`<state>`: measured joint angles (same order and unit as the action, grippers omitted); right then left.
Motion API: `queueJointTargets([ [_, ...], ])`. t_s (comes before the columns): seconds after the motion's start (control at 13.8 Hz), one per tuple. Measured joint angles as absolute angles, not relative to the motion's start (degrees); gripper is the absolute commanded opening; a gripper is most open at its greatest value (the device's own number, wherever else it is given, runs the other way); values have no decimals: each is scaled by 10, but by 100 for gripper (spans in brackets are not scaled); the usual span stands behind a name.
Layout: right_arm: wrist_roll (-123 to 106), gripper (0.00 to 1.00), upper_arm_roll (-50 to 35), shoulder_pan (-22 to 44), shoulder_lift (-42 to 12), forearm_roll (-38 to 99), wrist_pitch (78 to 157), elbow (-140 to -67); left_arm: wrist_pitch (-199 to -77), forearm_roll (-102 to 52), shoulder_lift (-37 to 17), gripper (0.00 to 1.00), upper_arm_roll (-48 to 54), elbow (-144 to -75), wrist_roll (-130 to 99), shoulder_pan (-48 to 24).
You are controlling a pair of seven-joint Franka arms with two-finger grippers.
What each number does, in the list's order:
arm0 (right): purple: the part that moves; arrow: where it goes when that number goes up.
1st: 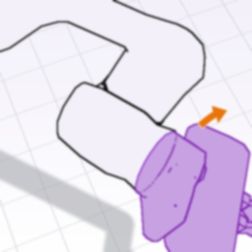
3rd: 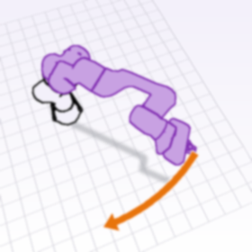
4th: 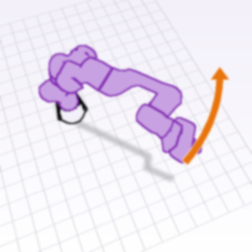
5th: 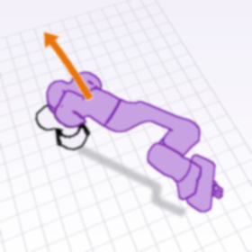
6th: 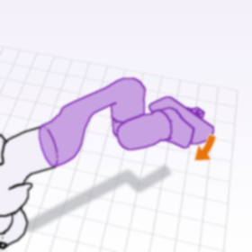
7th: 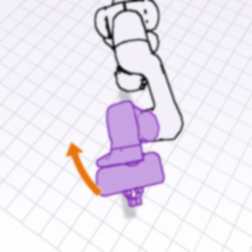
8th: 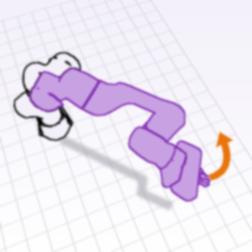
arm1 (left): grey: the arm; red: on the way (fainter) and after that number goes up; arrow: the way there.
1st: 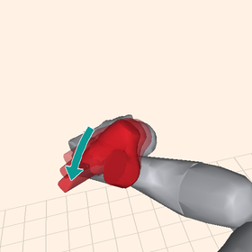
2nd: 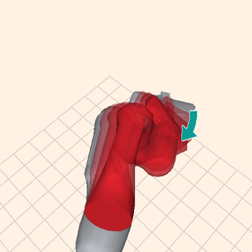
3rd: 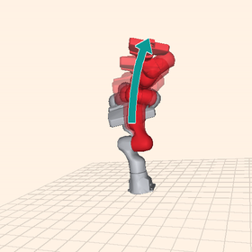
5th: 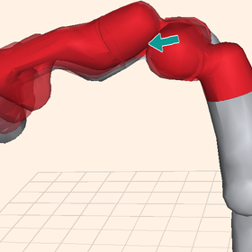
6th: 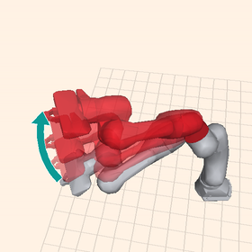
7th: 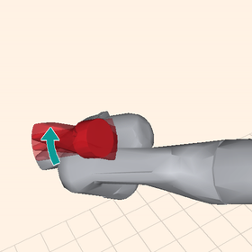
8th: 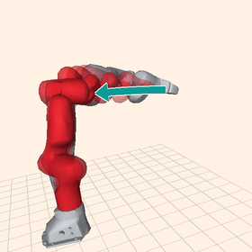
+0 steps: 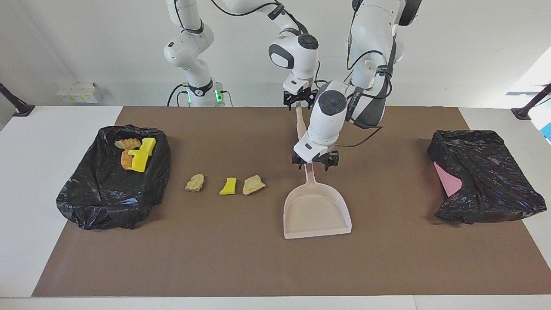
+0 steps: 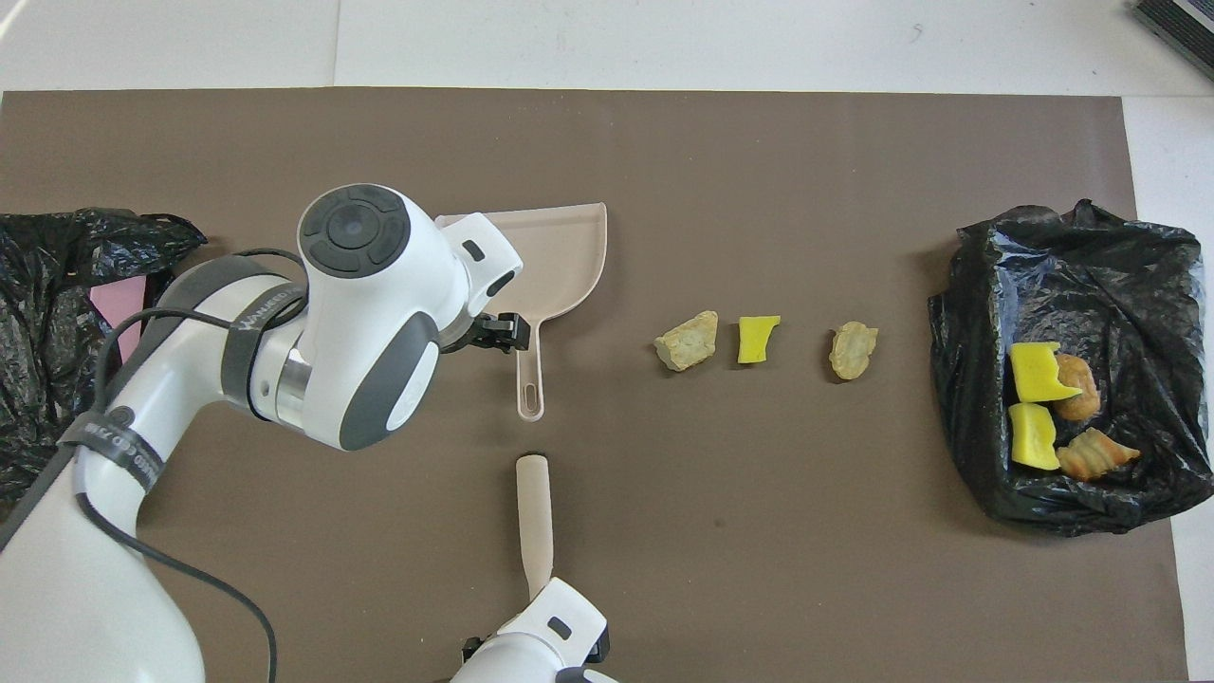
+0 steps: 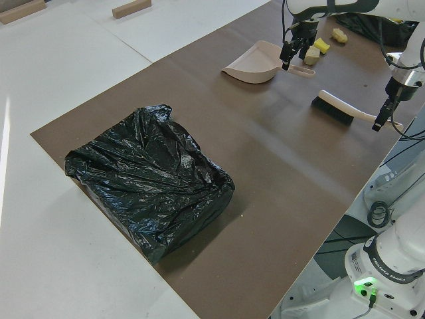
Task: Sweep and dump trash in bin
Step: 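Take the dustpan handle with the left gripper while the right gripper releases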
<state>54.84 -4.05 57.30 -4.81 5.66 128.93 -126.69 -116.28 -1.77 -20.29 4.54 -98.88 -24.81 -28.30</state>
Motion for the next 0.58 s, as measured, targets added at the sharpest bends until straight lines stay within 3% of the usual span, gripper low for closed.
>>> queueJointTargets([
  [0.07, 548, 4, -41, 574, -48, 57, 1289, -1267, -1163, -25, -206, 93, 45, -990, -248, -283],
  [0.22, 548, 0, -41, 577, -48, 57, 1289, -1267, -1162, -40, -213, 86, 46, -992, -248, -283],
  [0.29, 548, 0, -41, 579, -47, 57, 1286, -1267, -1162, -45, -214, 75, 46, -993, -248, -283],
  [0.43, 548, 0, -41, 580, -45, 57, 1279, -1267, -1162, -53, -216, 0, 46, -995, -248, -283],
  [0.58, 557, 0, -40, 580, -38, 57, 1264, -1267, -1162, -54, -216, 0, 46, -995, -248, -283],
])
